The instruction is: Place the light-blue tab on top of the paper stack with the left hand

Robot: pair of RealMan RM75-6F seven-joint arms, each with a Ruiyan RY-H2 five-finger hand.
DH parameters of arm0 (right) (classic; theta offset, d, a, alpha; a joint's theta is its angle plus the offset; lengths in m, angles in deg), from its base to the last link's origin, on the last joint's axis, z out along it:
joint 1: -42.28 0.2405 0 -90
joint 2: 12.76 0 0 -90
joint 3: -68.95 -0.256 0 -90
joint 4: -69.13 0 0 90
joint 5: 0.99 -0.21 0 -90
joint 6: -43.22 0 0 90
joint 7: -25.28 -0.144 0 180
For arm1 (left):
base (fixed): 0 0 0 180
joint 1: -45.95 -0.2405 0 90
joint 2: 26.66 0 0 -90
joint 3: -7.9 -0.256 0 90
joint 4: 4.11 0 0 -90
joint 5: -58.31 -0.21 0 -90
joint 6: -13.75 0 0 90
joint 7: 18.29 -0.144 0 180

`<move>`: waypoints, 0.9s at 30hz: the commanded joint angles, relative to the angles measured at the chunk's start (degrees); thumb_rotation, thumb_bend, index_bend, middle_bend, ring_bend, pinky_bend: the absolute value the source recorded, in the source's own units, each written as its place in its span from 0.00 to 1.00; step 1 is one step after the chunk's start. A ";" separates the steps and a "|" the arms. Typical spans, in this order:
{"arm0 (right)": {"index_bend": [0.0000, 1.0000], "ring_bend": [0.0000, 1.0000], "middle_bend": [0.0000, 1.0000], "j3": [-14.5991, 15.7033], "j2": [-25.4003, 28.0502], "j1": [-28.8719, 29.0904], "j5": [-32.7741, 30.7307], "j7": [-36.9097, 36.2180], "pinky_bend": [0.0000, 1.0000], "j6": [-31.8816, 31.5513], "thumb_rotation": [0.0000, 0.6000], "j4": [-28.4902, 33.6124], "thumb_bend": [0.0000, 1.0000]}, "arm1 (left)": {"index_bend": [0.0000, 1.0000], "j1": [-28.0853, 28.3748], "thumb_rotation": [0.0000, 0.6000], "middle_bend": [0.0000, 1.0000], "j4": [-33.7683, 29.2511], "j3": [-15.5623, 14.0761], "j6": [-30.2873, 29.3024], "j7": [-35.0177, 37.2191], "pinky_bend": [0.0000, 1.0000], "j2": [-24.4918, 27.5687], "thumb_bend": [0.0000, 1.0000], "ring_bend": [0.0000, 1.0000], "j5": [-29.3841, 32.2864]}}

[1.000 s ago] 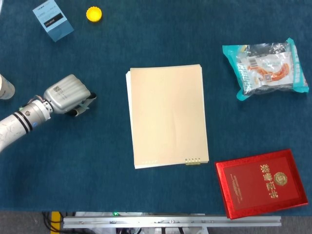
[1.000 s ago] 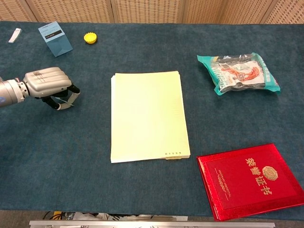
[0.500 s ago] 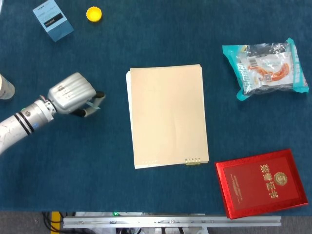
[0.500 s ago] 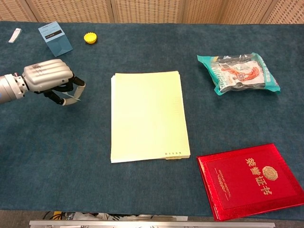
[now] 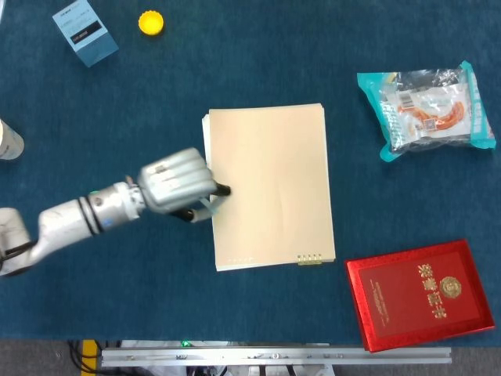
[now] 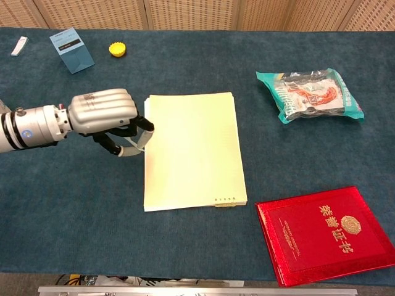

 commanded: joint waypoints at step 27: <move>0.24 0.41 0.38 0.67 0.45 -1.14 0.03 -2.02 0.51 -1.49 1.00 -0.84 0.21 | 0.57 2.25 1.00 0.96 10.16 1.97 7.51 4.73 0.93 -13.94 0.34 0.95 3.71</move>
